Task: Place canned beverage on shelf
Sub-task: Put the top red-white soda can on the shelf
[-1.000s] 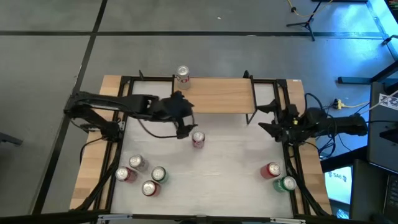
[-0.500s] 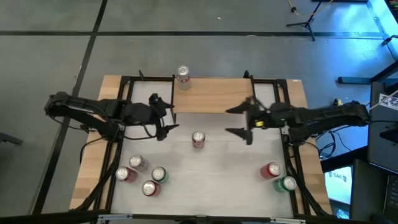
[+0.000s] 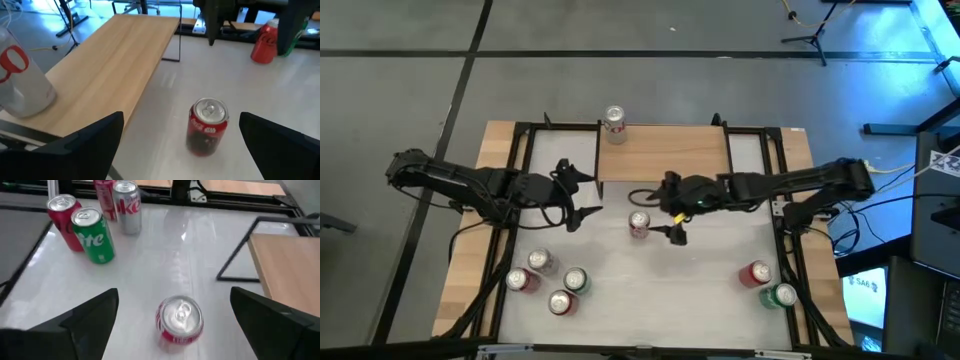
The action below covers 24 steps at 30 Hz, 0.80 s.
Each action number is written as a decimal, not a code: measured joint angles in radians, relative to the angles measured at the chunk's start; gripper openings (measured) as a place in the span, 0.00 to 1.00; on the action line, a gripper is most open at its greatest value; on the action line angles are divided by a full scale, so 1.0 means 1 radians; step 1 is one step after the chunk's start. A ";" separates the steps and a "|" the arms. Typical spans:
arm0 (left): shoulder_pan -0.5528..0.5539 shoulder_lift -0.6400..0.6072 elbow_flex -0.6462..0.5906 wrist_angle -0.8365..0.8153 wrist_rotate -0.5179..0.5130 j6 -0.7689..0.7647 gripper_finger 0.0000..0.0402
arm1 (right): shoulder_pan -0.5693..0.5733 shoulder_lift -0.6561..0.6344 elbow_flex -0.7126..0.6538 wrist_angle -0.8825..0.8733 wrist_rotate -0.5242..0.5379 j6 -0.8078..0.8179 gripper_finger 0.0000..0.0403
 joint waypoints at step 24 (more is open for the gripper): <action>-0.013 0.002 -0.005 0.014 0.003 -0.026 0.96 | -0.046 0.223 0.014 0.030 -0.005 -0.058 0.95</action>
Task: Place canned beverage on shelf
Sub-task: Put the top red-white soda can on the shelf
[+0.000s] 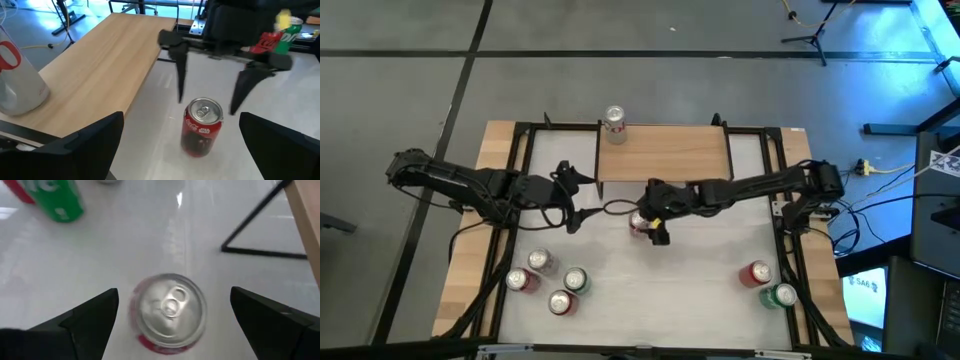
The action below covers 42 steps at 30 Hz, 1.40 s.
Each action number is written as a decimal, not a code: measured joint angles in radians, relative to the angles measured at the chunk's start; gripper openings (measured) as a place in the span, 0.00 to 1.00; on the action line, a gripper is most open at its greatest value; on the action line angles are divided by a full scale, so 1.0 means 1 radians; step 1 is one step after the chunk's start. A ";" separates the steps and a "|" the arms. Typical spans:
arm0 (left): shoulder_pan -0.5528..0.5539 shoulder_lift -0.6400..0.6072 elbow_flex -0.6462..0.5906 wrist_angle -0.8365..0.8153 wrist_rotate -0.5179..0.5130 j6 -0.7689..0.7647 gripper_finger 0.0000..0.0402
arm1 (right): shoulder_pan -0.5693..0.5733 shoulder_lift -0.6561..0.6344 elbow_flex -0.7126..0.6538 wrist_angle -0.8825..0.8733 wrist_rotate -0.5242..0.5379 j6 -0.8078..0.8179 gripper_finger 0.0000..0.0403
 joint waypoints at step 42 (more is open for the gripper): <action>-0.007 0.000 0.000 0.005 0.000 0.003 0.96 | -0.007 0.138 -0.002 0.004 -0.082 0.002 0.91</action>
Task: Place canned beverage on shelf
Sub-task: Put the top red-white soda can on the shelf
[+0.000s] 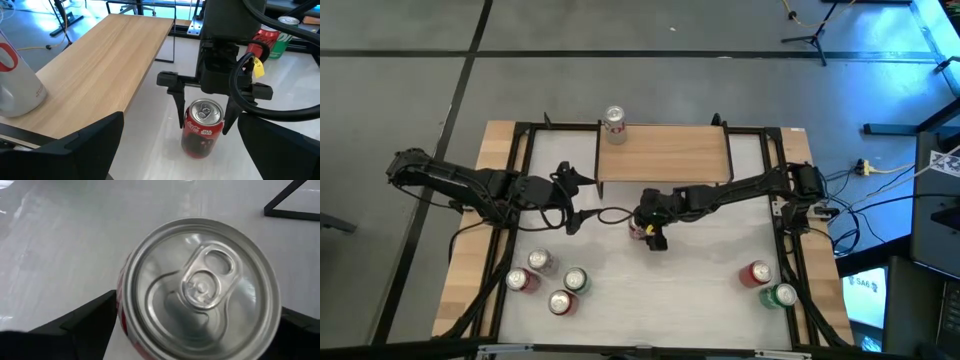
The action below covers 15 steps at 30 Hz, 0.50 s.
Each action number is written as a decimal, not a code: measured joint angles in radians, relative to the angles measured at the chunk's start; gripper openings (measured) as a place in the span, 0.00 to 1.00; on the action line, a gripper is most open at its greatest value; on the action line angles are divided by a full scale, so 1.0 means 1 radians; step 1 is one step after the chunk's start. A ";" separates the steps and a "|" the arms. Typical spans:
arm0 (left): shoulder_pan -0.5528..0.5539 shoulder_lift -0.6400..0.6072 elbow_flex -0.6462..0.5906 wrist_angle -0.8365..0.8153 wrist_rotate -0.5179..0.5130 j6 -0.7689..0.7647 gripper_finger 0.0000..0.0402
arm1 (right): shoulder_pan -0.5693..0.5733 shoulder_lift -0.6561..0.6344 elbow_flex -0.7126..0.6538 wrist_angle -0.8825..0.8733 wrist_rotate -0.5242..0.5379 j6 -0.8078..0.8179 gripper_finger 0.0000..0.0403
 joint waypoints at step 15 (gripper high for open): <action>0.000 0.000 0.000 0.000 0.000 0.000 0.96 | 0.000 0.000 0.064 -0.095 -0.098 0.005 0.75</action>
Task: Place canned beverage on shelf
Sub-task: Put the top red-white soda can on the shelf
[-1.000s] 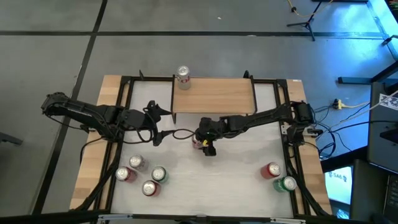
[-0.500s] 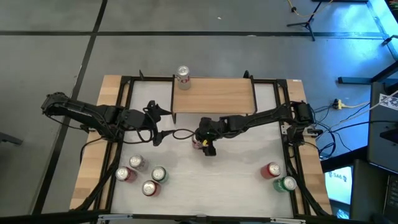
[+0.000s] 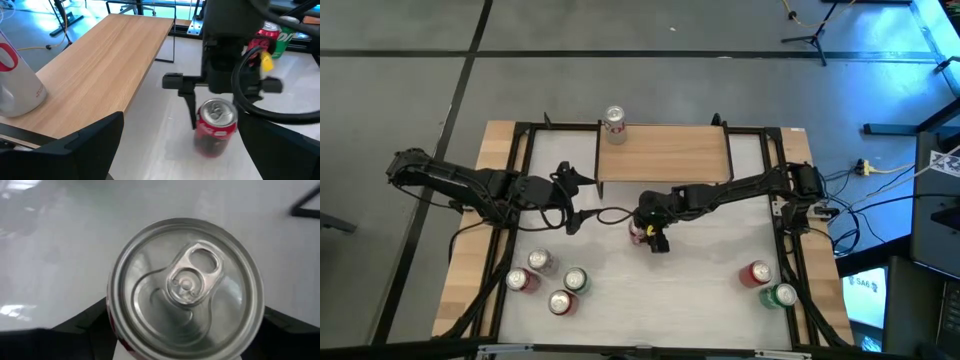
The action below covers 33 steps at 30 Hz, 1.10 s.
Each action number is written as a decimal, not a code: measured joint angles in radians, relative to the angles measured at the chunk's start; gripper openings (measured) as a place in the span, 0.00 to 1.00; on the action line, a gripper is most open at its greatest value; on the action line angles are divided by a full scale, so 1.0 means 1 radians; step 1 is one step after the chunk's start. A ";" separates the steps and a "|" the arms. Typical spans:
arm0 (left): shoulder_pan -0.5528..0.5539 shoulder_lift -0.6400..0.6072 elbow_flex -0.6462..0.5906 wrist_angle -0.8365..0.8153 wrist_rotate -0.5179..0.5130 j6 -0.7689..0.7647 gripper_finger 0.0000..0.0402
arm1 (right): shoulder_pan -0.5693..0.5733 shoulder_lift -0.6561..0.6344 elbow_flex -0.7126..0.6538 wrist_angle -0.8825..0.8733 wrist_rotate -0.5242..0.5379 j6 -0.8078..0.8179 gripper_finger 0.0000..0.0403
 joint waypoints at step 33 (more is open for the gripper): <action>-0.068 0.000 0.000 0.001 0.000 -0.002 0.96 | -0.075 -0.001 0.771 -0.750 0.036 -0.169 0.75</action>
